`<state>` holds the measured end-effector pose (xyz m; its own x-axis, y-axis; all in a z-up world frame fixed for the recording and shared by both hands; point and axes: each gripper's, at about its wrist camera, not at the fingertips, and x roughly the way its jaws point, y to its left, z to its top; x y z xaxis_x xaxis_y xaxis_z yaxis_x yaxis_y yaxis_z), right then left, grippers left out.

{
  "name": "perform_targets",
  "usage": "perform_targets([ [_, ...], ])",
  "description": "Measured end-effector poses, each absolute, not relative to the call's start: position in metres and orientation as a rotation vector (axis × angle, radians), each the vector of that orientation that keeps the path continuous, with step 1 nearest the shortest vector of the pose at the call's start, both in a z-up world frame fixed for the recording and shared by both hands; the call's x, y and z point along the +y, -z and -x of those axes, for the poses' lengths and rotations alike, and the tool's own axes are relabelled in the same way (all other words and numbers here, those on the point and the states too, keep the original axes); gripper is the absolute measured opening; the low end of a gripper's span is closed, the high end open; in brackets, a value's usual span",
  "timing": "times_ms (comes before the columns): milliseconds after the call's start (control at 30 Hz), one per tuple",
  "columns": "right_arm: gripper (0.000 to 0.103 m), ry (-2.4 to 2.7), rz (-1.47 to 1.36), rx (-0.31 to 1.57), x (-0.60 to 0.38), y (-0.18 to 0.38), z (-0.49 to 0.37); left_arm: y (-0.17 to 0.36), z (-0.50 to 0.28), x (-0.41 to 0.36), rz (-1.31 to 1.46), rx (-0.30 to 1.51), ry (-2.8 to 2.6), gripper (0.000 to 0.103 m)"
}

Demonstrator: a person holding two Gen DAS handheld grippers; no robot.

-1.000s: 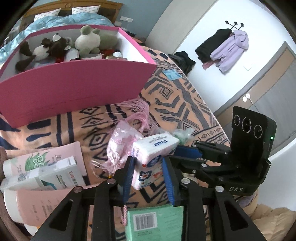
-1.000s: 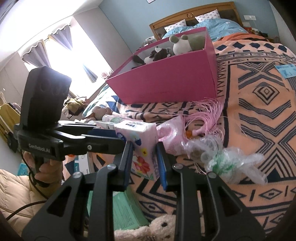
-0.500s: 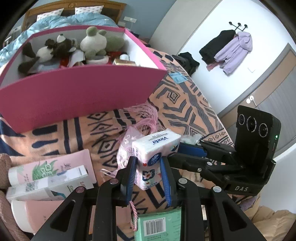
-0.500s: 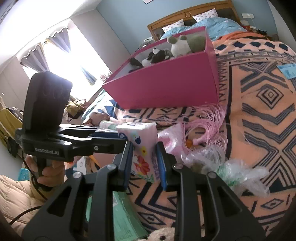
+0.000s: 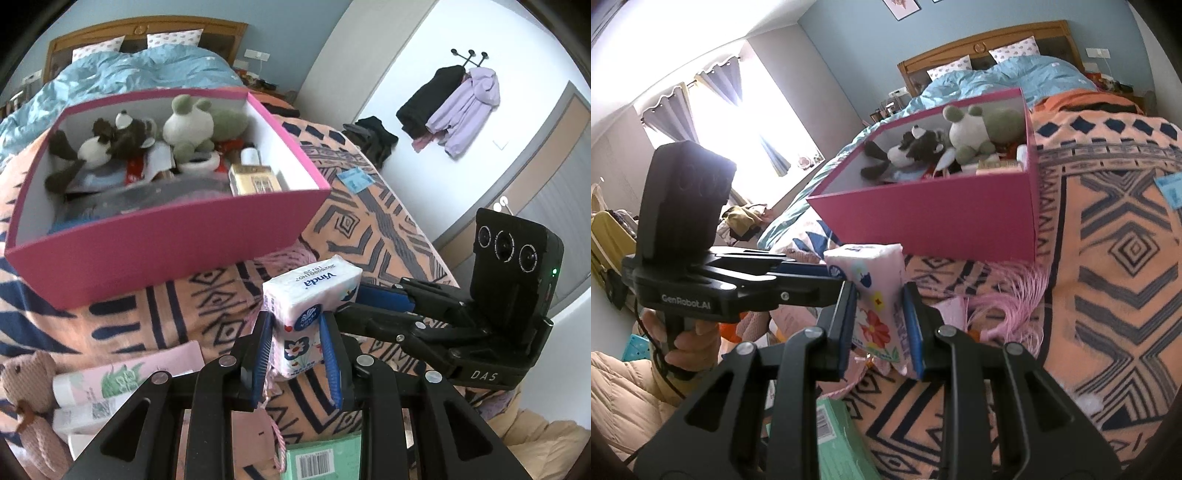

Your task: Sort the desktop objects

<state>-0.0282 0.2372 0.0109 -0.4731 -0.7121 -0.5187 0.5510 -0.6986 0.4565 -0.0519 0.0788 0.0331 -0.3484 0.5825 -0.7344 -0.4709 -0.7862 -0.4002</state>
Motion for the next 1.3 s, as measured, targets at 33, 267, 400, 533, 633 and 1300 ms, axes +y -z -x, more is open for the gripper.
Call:
perform_targets([
  [33, 0.029, 2.182, -0.905, -0.291, 0.237, -0.013, 0.030, -0.035, 0.053, 0.079, 1.235, -0.152, -2.155, 0.026],
  [267, 0.029, 2.185, -0.883, -0.300, 0.238, -0.023, 0.042, -0.045, 0.066, 0.079, 1.220, -0.148, -2.167, 0.026],
  [400, 0.029, 2.185, -0.871, -0.299, 0.238, -0.028, 0.050, -0.051, 0.074, 0.079, 1.210, -0.146, -2.179, 0.026],
  [533, 0.029, 2.188, -0.858, -0.296, 0.238, -0.033, 0.057, -0.058, 0.078, 0.079, 1.197, -0.132, -2.193, 0.026],
  [633, 0.029, 2.188, -0.849, -0.299, 0.238, -0.037, 0.061, -0.062, 0.082, 0.079, 1.191, -0.131, -2.200, 0.026],
  [1300, 0.029, 2.202, -0.809, -0.255, 0.233, -0.058, 0.087, -0.079, 0.109, 0.073, 1.172, -0.165, -2.218, 0.026],
])
